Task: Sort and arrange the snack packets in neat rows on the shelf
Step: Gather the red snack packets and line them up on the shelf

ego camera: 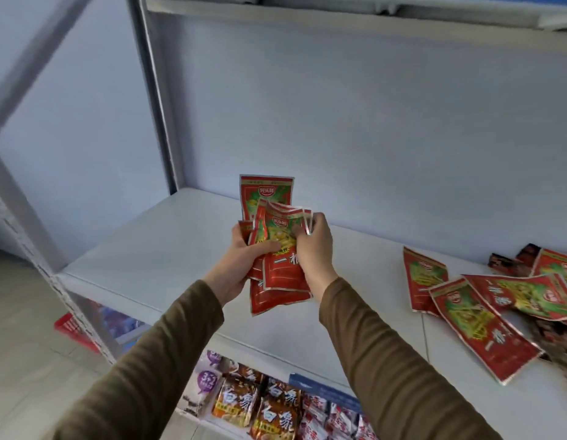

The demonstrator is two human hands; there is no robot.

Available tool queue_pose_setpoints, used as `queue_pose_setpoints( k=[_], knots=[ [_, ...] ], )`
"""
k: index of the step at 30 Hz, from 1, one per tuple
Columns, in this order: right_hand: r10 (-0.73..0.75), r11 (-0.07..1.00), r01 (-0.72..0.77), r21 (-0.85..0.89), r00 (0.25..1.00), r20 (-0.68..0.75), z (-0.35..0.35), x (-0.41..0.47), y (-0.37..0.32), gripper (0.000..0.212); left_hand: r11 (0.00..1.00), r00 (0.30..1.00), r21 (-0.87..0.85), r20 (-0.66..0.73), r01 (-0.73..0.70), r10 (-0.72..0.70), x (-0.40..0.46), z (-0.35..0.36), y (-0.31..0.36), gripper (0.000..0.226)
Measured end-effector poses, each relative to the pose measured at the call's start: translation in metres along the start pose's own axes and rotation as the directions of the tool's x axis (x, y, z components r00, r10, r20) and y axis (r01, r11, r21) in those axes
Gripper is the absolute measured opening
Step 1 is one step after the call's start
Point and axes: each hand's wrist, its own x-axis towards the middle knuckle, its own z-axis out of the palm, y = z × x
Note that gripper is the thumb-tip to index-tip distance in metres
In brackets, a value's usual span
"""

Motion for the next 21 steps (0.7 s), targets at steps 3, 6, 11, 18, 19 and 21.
queue_pose_setpoints(
  k=[3, 6, 11, 18, 19, 21],
  knots=[
    [0.133, 0.971, -0.145, 0.189, 0.988, 0.075, 0.016, 0.008, -0.013, 0.005, 1.0, 1.0, -0.029, 0.001, 0.005, -0.005, 0.013, -0.022, 0.009, 0.07],
    [0.201, 0.897, -0.289, 0.335, 0.941, 0.272, 0.03, 0.019, -0.018, 0.016, 0.999, 1.0, -0.039, -0.016, -0.011, 0.011, 0.027, -0.042, 0.018, 0.068],
    [0.116, 0.991, -0.124, 0.04, 0.979, 0.165, 0.072, 0.032, -0.008, 0.071, 1.0, 0.997, 0.003, -0.075, -0.01, 0.01, 0.044, -0.071, 0.029, 0.065],
    [0.265, 0.777, -0.557, 0.292, 0.711, 0.651, 0.114, 0.028, -0.015, 0.066, 0.997, 0.993, -0.031, -0.096, 0.073, -0.076, 0.068, -0.133, 0.048, 0.061],
    [0.248, 0.776, -0.546, 0.315, 0.723, 0.645, 0.125, 0.029, -0.016, 0.061, 0.995, 0.992, -0.027, -0.083, 0.098, -0.1, 0.072, -0.142, 0.053, 0.057],
    [0.234, 0.781, -0.522, 0.344, 0.754, 0.614, 0.146, 0.03, -0.02, 0.049, 0.987, 0.986, 0.019, -0.048, 0.159, -0.158, 0.079, -0.161, 0.064, 0.045]
  ],
)
